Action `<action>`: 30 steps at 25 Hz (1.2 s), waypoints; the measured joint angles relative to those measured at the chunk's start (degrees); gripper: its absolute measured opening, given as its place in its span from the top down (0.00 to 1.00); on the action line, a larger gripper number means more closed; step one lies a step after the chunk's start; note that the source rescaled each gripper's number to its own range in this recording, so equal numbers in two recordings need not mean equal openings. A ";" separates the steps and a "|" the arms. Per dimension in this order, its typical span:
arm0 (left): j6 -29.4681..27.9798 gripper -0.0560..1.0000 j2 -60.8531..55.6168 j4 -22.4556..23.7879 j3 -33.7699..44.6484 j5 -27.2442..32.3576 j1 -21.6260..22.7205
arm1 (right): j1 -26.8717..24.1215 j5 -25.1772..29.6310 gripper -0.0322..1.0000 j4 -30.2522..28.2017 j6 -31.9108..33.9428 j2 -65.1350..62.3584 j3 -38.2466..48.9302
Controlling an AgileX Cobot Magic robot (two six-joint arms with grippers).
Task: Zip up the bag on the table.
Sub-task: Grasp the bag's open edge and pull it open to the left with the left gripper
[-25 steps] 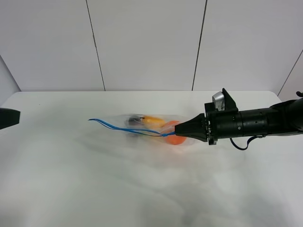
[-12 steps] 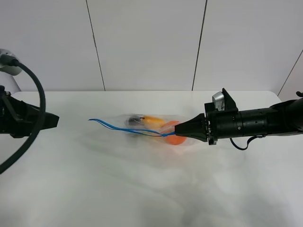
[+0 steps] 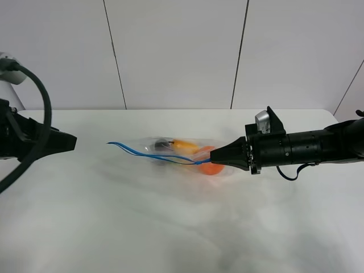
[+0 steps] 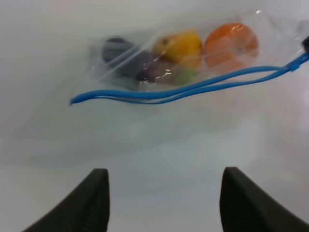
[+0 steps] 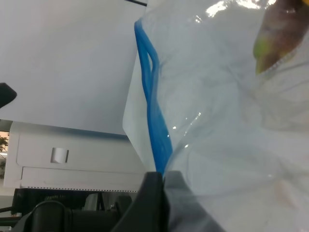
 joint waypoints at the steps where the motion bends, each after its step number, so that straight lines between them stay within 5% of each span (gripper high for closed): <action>1: 1.34 0.00 0.00 0.18 0.00 0.26 0.00 | 0.00 -0.15 0.97 0.00 0.00 0.00 0.00; 5: -0.29 0.00 0.00 3.98 0.00 0.01 0.00 | 0.00 -0.33 0.97 0.00 -0.01 0.00 0.00; 14: -18.52 0.00 0.00 15.84 0.00 -2.32 1.98 | 0.00 -0.35 0.97 0.00 -0.19 0.00 0.00; 20: -23.06 0.00 0.00 18.54 0.00 -2.26 1.43 | 0.00 -0.35 0.97 0.00 -0.25 0.00 0.00; 30: -22.35 0.00 0.00 18.71 0.00 -2.26 -13.32 | 0.00 -0.35 0.97 0.00 -0.25 0.00 0.00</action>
